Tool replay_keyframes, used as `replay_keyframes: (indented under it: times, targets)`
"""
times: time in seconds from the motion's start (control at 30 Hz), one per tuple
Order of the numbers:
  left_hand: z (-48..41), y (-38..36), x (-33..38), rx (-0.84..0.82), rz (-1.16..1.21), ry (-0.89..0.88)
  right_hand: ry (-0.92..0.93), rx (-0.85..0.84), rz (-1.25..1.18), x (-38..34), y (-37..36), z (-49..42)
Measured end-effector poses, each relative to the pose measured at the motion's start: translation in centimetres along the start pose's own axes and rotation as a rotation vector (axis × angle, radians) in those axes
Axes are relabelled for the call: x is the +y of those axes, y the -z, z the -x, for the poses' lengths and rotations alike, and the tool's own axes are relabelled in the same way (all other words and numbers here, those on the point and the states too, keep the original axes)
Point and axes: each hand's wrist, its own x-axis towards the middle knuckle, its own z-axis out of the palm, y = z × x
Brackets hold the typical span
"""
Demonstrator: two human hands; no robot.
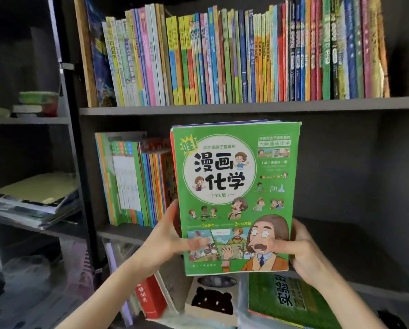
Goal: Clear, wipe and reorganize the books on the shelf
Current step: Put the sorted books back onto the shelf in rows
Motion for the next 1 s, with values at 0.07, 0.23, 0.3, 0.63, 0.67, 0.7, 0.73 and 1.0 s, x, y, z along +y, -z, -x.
replay_keyframes:
  times: [0.07,0.23,0.3,0.63,0.67,0.7,0.73,1.0]
  targets:
    - [-2.7,1.3,-1.6,-0.043,0.018,-0.009,-0.016,0.047,-0.034,1.2,-0.4,-2.3]
    - [-7.9,3.6,-4.7,-0.087,0.023,-0.010,-0.103,0.170,-0.033,4.2,-0.3,-7.4]
    - [-9.4,3.8,-6.2,-0.103,0.053,-0.007,-0.134,0.192,-0.009,5.2,0.0,-8.9]
    - [-11.5,1.6,-10.5,0.087,-0.237,-0.023,-0.322,0.192,-0.007,7.3,1.6,-12.7]
    - [-11.3,1.2,-10.3,0.111,-0.282,-0.022,-0.334,0.184,0.045,6.6,1.6,-13.0]
    - [-11.0,1.0,-10.2,0.113,-0.306,-0.017,-0.341,0.187,0.097,6.2,1.5,-13.3]
    - [-10.8,1.0,-10.1,0.091,-0.297,-0.016,-0.350,0.183,0.128,5.8,1.4,-13.3]
    - [-12.0,3.9,-4.1,-0.020,0.072,-0.056,-0.299,0.393,0.550,4.2,-0.7,-11.1]
